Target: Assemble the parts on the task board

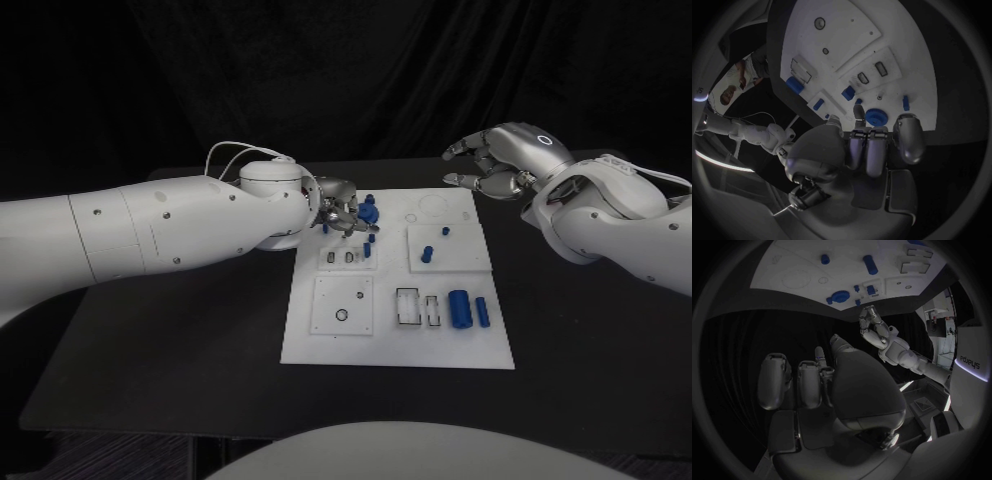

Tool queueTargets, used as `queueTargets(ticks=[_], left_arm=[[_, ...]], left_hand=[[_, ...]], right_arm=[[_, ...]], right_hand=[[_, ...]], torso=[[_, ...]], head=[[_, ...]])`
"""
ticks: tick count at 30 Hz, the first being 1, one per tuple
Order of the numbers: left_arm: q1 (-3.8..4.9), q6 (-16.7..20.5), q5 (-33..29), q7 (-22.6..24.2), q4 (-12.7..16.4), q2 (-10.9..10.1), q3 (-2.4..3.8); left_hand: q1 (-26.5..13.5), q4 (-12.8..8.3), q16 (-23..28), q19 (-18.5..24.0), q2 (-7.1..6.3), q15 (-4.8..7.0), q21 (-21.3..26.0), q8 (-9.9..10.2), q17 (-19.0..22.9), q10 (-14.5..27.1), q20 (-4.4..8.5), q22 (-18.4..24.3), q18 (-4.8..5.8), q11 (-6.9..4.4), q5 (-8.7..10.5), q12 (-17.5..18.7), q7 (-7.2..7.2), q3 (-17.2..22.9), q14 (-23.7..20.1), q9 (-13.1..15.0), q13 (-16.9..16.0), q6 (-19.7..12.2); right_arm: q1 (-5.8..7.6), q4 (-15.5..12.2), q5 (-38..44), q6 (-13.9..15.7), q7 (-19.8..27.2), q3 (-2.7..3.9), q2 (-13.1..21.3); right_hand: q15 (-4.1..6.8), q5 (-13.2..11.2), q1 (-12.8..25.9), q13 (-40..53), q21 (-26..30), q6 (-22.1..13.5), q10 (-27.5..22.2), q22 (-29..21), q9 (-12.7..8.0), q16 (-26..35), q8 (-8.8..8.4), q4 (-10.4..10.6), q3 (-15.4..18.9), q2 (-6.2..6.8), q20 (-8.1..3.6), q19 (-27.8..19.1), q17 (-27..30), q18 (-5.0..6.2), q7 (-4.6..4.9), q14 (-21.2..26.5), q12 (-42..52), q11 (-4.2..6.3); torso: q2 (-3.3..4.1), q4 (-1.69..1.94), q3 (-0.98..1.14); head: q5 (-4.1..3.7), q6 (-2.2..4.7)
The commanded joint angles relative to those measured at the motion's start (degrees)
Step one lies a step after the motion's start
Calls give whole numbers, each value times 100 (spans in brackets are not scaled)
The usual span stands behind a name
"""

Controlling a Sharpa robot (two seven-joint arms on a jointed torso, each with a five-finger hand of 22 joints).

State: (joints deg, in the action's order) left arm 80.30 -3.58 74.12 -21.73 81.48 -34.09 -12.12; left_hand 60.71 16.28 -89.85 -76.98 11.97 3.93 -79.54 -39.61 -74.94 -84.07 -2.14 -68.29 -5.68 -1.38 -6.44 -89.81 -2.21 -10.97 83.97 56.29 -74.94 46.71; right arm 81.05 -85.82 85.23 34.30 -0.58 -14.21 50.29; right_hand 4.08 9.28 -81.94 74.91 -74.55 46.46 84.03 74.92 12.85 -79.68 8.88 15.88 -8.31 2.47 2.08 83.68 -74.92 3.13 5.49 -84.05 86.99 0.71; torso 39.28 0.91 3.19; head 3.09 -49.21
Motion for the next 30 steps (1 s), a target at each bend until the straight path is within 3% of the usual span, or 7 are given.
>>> queueTargets(ticks=[1,4,7,11,16,30], left_arm=[[6,-344,95,-165,-26,39,5],[4,-403,96,-158,-48,63,5],[1,-417,96,-123,-74,92,5],[-5,-455,96,-105,-110,138,5],[-11,-491,96,-129,-131,171,5],[-54,-345,97,-117,-213,291,4]], left_hand=[[-43,-8,-15,-56,5,65,-44,-69,-1506,-593,21,-85,91,-49,-59,-19,30,-23,603,245,-1506,3],[-47,-7,-15,-78,11,72,-62,-73,-1506,-593,28,-126,100,-56,-67,-19,35,-19,603,307,-1506,-3],[-64,-4,-15,-129,25,82,-104,-82,-1506,-593,38,-213,118,-66,-58,-19,44,-15,603,391,-1506,-1],[-97,4,-15,-155,31,93,-125,-93,-1506,-593,49,-259,126,-77,-42,-19,52,-20,603,495,-1506,2],[-114,8,-15,-157,35,96,-126,-93,-1506,-593,52,-264,126,-79,-38,-19,55,-23,603,532,-1506,1],[20,-100,-15,-168,55,114,-135,34,-1506,-593,73,-313,133,-97,-209,-19,72,81,603,713,-1506,-10]], right_arm=[[-13,12,11,30,-34,4,8],[-13,14,11,34,-47,4,22],[-13,17,11,38,-57,4,32],[-13,33,11,45,-65,4,26],[-13,41,11,38,-75,4,16],[-13,63,11,-6,-110,4,-2]], right_hand=[[-12,22,-30,1054,-7,48,256,1096,-8,-11,27,-28,-3,-31,22,137,-380,0,0,-331,0,-49],[-12,24,-31,1049,-3,49,251,1095,-9,-7,27,-29,-2,-30,22,135,-376,1,1,-330,-3,-49],[-12,24,-31,1049,-3,49,251,1095,-9,-7,27,-29,-2,-30,22,135,-376,1,1,-330,-3,-49],[-12,25,-31,1054,-9,52,255,1097,-9,-13,27,-29,-1,-28,22,138,-383,0,2,-331,0,-50],[-13,29,-29,1046,-2,60,249,1095,-10,-5,29,-30,1,-24,22,135,-374,1,4,-330,-6,-52],[-15,34,-23,1040,2,74,245,1093,-12,3,32,-26,7,-19,23,135,-365,2,11,-328,-10,-55]], torso=[[-11,23,4],[-12,53,-7],[-15,57,-9],[-31,65,2],[-41,43,9],[-39,55,15]], head=[[-15,-43],[-57,-44],[-76,-44],[-100,-79],[-101,-79],[-123,-79]])
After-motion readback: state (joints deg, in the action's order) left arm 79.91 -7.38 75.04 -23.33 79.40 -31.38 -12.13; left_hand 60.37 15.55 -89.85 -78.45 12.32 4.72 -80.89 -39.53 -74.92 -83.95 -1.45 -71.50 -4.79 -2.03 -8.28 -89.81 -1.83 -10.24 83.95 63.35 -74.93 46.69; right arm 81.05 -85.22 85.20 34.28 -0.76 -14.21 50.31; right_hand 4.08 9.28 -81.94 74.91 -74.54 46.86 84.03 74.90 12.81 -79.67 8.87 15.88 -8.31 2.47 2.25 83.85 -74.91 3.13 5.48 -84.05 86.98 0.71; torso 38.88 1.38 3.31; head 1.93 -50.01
